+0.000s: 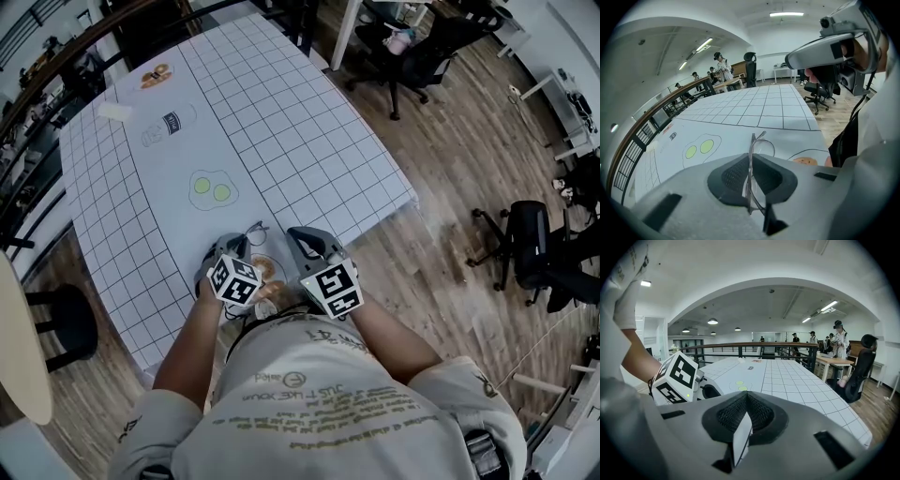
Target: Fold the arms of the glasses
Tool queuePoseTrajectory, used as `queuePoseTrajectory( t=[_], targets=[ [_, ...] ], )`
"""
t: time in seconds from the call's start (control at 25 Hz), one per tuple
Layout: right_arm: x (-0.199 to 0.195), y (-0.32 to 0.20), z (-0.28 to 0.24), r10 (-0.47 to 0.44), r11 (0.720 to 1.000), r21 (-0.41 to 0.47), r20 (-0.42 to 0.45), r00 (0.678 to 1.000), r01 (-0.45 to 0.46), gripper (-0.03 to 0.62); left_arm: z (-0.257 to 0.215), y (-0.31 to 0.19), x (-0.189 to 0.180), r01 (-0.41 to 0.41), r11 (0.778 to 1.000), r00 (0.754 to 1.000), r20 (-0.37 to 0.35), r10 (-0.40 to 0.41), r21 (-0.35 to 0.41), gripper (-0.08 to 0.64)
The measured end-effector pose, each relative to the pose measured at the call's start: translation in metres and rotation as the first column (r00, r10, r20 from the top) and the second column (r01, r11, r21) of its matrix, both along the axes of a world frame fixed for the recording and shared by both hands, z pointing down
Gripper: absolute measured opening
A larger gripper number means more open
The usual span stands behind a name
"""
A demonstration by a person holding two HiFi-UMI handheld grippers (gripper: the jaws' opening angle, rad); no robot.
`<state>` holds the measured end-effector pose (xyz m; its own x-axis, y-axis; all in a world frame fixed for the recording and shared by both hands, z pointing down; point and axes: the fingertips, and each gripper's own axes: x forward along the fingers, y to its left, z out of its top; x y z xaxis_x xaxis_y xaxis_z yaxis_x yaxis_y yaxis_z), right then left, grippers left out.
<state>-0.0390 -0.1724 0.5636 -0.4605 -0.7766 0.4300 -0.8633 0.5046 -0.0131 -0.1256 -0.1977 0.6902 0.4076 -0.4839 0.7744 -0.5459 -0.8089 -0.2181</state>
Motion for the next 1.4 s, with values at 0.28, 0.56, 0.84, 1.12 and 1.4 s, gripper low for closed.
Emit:
queuePoseTrajectory(
  t=[0.28, 0.56, 0.84, 1.12, 1.4],
  targets=[
    [0.005, -0.001, -0.006, -0.022, 1.000, 0.005, 0.009, 1.000, 0.022, 0.014, -0.009, 0.003, 0.003, 0.027, 1.000, 0.999, -0.019, -0.027, -0.014, 0.038],
    [-0.003, -0.010, -0.027, -0.070, 0.997, 0.038, 0.080, 0.994, 0.067, 0.014, -0.055, 0.002, 0.002, 0.166, 0.986, 0.970, -0.184, -0.161, 0.014, 0.066],
    [-0.023, -0.033, -0.097, -0.112, 0.984, 0.154, 0.177, 0.978, 0.085, 0.014, -0.149, -0.010, -0.011, 0.389, 0.916, 0.845, -0.434, -0.312, 0.098, 0.017],
    [-0.033, -0.060, -0.150, -0.131, 0.976, 0.202, 0.241, 0.962, 0.082, 0.014, -0.243, -0.021, -0.035, 0.601, 0.796, 0.631, -0.651, -0.422, 0.066, 0.014],
    [-0.036, -0.056, -0.223, -0.191, 0.953, 0.285, 0.315, 0.930, 0.099, 0.014, -0.332, -0.004, -0.058, 0.720, 0.659, 0.602, -0.669, -0.435, 0.220, 0.013]
  ],
)
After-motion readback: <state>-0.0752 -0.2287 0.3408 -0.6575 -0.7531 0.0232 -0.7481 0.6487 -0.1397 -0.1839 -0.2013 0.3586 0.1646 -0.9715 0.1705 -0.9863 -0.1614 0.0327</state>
